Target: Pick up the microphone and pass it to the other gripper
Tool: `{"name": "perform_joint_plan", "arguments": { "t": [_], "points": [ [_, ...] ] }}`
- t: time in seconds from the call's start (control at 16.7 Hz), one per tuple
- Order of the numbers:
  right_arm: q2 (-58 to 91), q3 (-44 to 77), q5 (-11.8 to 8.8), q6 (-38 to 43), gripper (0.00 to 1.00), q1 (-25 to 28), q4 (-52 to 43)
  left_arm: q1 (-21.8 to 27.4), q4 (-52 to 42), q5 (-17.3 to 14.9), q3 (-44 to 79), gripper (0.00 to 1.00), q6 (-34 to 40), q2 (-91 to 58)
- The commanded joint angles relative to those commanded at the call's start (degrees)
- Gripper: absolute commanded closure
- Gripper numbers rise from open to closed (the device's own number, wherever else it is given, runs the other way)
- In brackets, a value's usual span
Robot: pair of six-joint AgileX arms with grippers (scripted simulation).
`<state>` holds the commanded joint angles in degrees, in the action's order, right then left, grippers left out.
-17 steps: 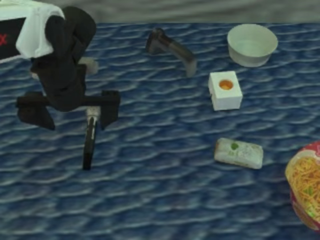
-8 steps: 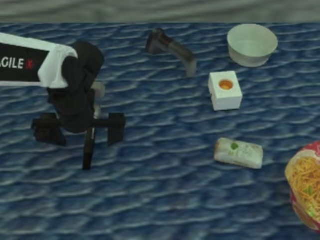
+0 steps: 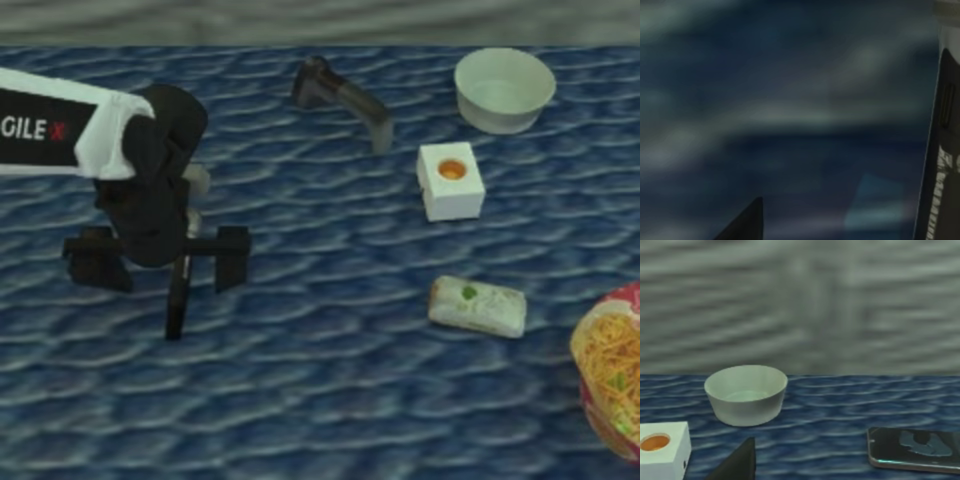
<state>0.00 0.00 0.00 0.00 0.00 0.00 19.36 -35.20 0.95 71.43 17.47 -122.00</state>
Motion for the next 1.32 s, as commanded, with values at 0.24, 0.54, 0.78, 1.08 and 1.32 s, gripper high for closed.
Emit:
{"name": "perform_joint_plan", "arguments": {
  "t": [0.24, 0.54, 0.78, 1.08, 1.32],
  "points": [
    [0.0, 0.0, 0.0, 0.0, 0.0, 0.0, 0.0, 0.0, 0.0, 0.0, 0.0, 0.45, 0.0, 0.0],
    [0.0, 0.0, 0.0, 0.0, 0.0, 0.0, 0.0, 0.0, 0.0, 0.0, 0.0, 0.83, 0.0, 0.0],
    [0.0, 0.0, 0.0, 0.0, 0.0, 0.0, 0.0, 0.0, 0.0, 0.0, 0.0, 1.0, 0.0, 0.0],
    [0.0, 0.0, 0.0, 0.0, 0.0, 0.0, 0.0, 0.0, 0.0, 0.0, 0.0, 1.0, 0.0, 0.0],
    [0.0, 0.0, 0.0, 0.0, 0.0, 0.0, 0.0, 0.0, -0.83, 0.83, 1.07, 1.0, -1.02, 3.43]
  ]
}}
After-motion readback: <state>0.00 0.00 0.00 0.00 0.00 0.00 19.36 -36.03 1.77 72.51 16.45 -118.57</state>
